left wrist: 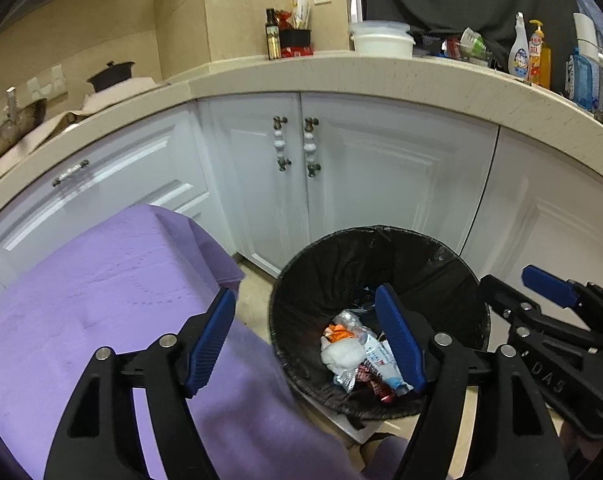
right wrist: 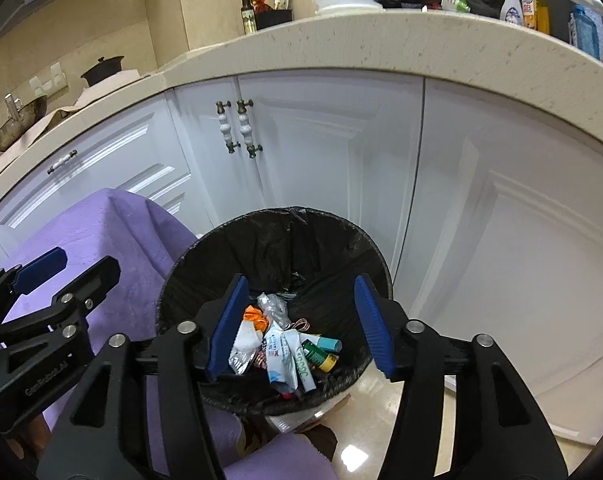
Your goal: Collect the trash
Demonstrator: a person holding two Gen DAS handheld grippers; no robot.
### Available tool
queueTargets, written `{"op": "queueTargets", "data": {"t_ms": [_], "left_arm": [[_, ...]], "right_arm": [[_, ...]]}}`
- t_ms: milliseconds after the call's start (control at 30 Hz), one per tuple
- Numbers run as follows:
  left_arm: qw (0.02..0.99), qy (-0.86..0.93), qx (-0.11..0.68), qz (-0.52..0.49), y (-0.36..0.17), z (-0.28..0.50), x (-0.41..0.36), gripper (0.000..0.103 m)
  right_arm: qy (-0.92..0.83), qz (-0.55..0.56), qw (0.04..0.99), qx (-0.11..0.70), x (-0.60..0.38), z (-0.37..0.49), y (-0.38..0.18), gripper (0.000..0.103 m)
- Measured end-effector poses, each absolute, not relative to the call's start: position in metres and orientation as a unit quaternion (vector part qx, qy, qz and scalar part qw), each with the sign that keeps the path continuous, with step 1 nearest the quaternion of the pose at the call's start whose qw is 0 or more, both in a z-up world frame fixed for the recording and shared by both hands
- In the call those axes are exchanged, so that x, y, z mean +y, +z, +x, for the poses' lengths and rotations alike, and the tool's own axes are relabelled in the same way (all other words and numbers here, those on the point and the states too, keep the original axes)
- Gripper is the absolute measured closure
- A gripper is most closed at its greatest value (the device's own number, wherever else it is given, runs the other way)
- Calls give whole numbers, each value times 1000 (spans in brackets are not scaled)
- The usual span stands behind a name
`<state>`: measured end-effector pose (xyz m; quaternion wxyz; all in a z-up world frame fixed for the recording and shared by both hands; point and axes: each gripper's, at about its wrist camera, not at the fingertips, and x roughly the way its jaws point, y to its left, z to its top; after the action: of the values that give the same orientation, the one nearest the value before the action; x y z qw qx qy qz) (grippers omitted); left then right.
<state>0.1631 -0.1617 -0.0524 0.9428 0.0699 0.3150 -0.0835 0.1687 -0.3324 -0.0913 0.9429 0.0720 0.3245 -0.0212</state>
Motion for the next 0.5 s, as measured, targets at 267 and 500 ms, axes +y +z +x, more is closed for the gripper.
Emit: {"op": "queueTargets", "data": {"t_ms": [267, 500], "left_arm": [[955, -58, 286, 56, -34, 115, -128, 24], [964, -38, 257, 53, -18, 71, -102, 20]], "right_arm": [[-13, 63, 952, 299, -315, 123, -68, 35], [-5, 49, 960, 274, -294, 79, -51, 27]]}}
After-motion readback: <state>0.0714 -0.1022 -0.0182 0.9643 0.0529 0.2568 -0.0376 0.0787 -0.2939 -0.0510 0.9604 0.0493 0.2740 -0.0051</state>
